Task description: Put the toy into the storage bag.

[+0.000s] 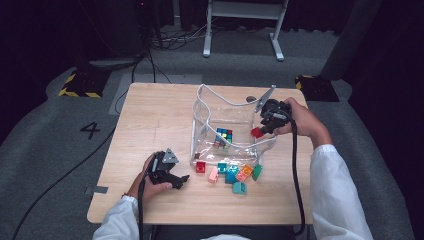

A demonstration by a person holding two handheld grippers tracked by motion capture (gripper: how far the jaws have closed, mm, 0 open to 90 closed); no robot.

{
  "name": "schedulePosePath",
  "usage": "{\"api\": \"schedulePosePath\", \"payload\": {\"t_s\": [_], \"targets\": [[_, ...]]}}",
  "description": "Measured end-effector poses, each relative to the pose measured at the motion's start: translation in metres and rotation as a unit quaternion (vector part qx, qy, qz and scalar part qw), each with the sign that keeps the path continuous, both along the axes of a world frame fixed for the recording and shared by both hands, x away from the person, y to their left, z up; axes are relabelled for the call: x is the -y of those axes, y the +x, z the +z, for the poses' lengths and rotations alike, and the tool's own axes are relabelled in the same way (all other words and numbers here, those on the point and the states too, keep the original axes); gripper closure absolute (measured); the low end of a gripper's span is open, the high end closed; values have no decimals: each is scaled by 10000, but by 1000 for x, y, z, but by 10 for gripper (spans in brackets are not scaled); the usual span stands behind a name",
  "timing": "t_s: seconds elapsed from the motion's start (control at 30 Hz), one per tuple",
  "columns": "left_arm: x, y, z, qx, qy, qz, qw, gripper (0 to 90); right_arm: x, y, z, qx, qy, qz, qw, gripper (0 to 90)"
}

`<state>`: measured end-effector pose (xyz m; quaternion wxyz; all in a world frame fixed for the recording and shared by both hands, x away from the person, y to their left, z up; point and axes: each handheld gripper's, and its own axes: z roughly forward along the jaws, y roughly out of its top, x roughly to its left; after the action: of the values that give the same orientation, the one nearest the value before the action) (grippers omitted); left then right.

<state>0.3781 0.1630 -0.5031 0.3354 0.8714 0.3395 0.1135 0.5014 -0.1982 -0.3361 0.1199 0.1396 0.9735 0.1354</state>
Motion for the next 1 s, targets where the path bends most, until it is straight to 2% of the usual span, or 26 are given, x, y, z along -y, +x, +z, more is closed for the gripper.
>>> {"api": "schedulePosePath", "payload": {"t_s": [0.1, 0.23, 0.27, 0.37, 0.5, 0.6, 0.63, 0.67, 0.73, 0.77, 0.8, 0.87, 1.0], "targets": [[0, 0, 0, -1, 1, 1, 10000, 56, 3, -1, 2, 76, 157, -66, 9998, 602], [0, 0, 0, -3, 7, -1, 10000, 56, 8, -4, 3, 153, 549, -12, 9984, 558], [0, 0, 0, -2, 7, 2, 10000, 55, 9, -6, 4, 137, 671, -72, 9976, 537], [0, 0, 0, -4, 7, -2, 10000, 55, 14, -8, 7, 285, 1150, -52, 9929, 487], [0, 0, 0, -3, 2, 0, 10000, 56, 18, -16, 13, 487, 1449, -150, 9881, 438], [0, 0, 0, -2, 1, 0, 10000, 55, 22, -22, 19, 621, 1693, -258, 9833, 403], [0, 0, 0, -2, 3, -2, 10000, 55, 23, -24, 20, 676, 1780, -267, 9813, 378], [0, 0, 0, -2, 3, -2, 10000, 55, 25, -27, 22, 786, 1934, -365, 9773, 349], [0, 0, 0, 1, 1, -3, 10000, 55, 29, -32, 26, 997, 2087, -496, 9716, 328], [0, 0, 0, -2, 0, -2, 10000, 56, 30, -35, 27, 1025, 2163, -563, 9693, 320], [0, 0, 0, -2, 3, -2, 10000, 56, 35, -39, 30, 1167, 2294, -540, 9648, 316], [0, 0, 0, -2, 2, -3, 10000, 55, 42, -45, 35, 1294, 2545, -650, 9562, 305], [0, 0, 0, -2, 3, -3, 10000, 56, 58, -57, 43, 1520, 2841, -828, 9431, 300]]}}
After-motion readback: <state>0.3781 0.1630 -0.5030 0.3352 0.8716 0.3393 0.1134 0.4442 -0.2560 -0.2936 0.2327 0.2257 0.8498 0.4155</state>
